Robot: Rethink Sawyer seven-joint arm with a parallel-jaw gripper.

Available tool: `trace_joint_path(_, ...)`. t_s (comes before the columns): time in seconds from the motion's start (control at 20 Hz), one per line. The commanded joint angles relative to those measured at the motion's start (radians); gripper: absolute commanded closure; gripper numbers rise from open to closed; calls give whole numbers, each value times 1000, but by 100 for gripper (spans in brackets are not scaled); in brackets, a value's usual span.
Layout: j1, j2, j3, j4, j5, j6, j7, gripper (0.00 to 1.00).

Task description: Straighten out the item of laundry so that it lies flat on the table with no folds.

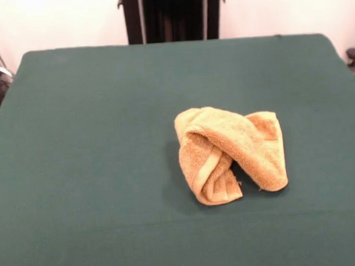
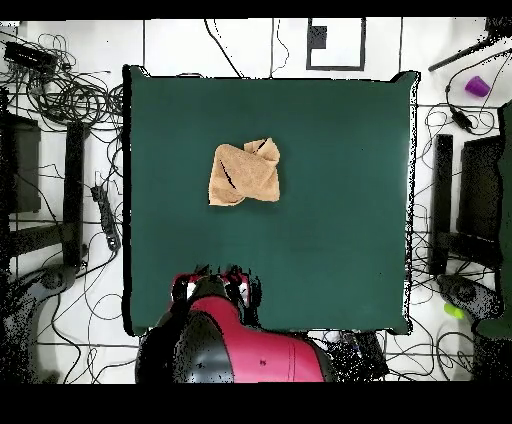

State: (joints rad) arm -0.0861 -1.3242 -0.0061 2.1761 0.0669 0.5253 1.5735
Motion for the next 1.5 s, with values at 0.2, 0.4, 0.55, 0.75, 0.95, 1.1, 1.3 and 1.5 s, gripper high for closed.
trace_joint_path(0.2, 200, 45, -29, -292, -68, 291, 485, 0)
trace_joint_path(0.4, 200, 268, -53, -437, -19, 118, 476, 0)
trace_joint_path(0.55, 179, 409, -53, -520, 8, 38, 463, 0)
trace_joint_path(0.75, 147, 527, -45, -652, 14, 123, 463, 0)
trace_joint_path(0.95, 137, 644, -59, -779, 2, 122, 464, 0)
trace_joint_path(1.1, 141, 731, -89, -873, -32, 118, 447, 0)
trace_joint_path(1.3, 86, 750, -54, -872, -33, 59, 359, 0)
trace_joint_path(1.5, -25, 728, 54, -825, 8, 63, 255, 0)
